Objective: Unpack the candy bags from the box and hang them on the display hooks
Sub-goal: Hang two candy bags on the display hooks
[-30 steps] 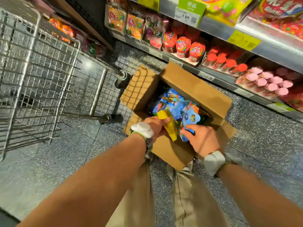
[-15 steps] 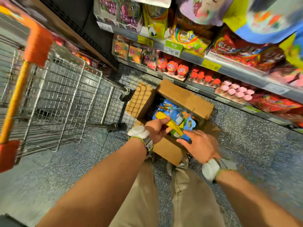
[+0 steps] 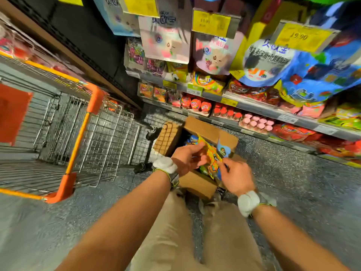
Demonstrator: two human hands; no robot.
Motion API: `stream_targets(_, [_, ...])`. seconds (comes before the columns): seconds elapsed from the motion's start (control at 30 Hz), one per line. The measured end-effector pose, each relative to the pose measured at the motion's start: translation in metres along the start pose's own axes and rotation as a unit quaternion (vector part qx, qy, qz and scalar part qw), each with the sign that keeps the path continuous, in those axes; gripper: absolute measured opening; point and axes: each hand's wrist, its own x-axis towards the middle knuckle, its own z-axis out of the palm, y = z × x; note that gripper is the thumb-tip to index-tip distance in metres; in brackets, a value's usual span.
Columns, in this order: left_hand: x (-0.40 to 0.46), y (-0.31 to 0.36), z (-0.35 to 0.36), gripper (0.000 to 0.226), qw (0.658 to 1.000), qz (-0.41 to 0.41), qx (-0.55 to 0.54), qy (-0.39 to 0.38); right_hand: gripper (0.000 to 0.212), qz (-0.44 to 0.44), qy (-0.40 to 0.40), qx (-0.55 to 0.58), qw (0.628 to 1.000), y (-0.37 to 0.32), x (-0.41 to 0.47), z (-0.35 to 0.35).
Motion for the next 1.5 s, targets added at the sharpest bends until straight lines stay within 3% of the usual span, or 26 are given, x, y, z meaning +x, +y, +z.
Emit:
stream_targets(0.1, [-0.019, 0.007, 0.0, 0.013, 0.998, 0.031, 0.058, 0.002, 0.034, -0.001, 0.013, 0.038, 0.999, -0.017, -0.007, -0.024])
stream_targets(0.23, [-0.034, 0.015, -0.004, 0.032, 0.988, 0.069, 0.137, 0.024, 0.039, -0.013, -0.051, 0.074, 0.996, -0.043, -0.008, -0.048])
stream_targets(0.33, [-0.049, 0.028, 0.0, 0.026, 0.979, 0.1, 0.177, -0.003, 0.041, -0.04, -0.055, 0.118, 0.991, -0.054, -0.007, -0.069])
stream_targets(0.4, [-0.063, 0.038, 0.002, 0.024, 0.978, 0.121, 0.168, -0.027, 0.039, -0.06, -0.043, 0.127, 0.989, -0.064, -0.009, -0.083])
stream_targets(0.5, [-0.072, 0.051, 0.003, 0.051, 0.97, 0.143, 0.187, -0.058, 0.039, -0.095, -0.015, 0.133, 0.986, -0.078, -0.009, -0.1])
stream_targets(0.67, [-0.101, 0.084, 0.011, 0.019, 0.974, 0.155, 0.153, -0.069, 0.038, -0.137, 0.05, 0.165, 0.975, -0.11, -0.001, -0.139])
stream_targets(0.9, [-0.13, 0.114, 0.032, 0.026, 0.962, 0.19, 0.119, -0.153, 0.033, -0.198, 0.123, 0.152, 0.961, -0.147, 0.018, -0.185])
stream_targets(1.03, [-0.144, 0.127, 0.032, 0.052, 0.956, 0.223, 0.127, -0.139, 0.034, -0.194, 0.096, 0.144, 0.966, -0.159, 0.023, -0.207])
stream_targets(1.2, [-0.149, 0.139, 0.022, 0.059, 0.947, 0.265, 0.132, -0.124, 0.021, -0.179, 0.094, 0.167, 0.965, -0.171, 0.016, -0.232])
stream_targets(1.5, [-0.164, 0.157, 0.017, 0.042, 0.947, 0.272, 0.103, -0.137, 0.021, -0.176, 0.137, 0.188, 0.956, -0.186, 0.022, -0.274])
